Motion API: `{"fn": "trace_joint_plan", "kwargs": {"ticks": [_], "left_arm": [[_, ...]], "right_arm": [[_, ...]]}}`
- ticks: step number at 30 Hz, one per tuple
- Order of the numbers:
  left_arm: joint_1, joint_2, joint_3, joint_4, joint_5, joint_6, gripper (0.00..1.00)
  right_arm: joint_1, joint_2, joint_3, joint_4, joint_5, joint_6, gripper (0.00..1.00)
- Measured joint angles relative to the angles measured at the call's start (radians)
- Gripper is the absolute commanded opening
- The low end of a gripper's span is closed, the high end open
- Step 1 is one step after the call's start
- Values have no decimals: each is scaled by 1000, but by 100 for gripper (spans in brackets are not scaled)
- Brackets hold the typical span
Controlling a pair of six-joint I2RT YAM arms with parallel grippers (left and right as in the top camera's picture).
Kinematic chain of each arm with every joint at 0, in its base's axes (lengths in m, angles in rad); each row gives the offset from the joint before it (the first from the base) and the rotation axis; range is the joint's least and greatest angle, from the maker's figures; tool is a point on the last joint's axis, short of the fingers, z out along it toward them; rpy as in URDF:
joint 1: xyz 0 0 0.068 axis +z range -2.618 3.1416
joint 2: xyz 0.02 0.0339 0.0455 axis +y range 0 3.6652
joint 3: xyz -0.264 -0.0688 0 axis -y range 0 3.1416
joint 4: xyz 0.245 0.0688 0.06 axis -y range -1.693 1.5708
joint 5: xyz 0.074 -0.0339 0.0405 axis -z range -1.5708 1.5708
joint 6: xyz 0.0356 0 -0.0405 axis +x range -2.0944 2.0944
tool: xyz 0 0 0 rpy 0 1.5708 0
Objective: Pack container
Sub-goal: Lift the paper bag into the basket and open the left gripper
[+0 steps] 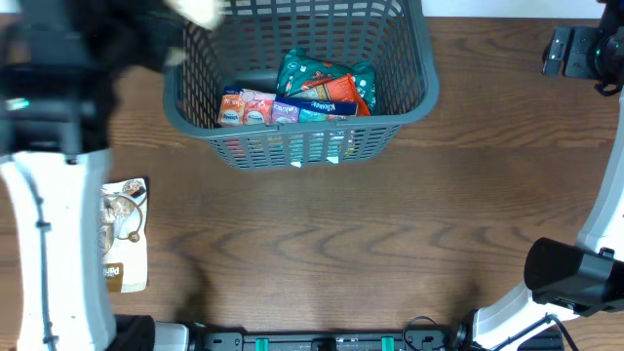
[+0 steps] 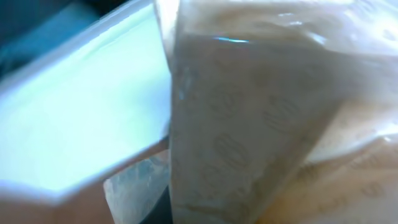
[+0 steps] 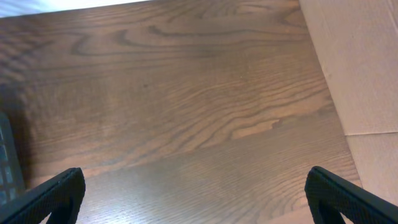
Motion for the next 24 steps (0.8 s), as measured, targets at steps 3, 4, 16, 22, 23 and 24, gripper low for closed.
{"fn": "trace_joint_plan", "kwargs": {"ticks": [3,4,16,22,23,24], "left_arm": [[-121,57,0,2,12,196,6],[-146,81,0,7,16,244,6],[-191,463,0,16,21,444,27],[-191,550,-2,-34,21,454,41],[-191,550,-2,-41,18,456,44],[-191,549,-2,-43,16,457,45]], "right_arm": [[0,0,0,-1,0,-4,99],[0,0,0,-2,0,-5,99],[0,0,0,-26,0,-15,99],[0,0,0,-38,0,-21,99],[0,0,0,-39,0,-21,99],[0,0,0,-39,0,-21,99]]}}
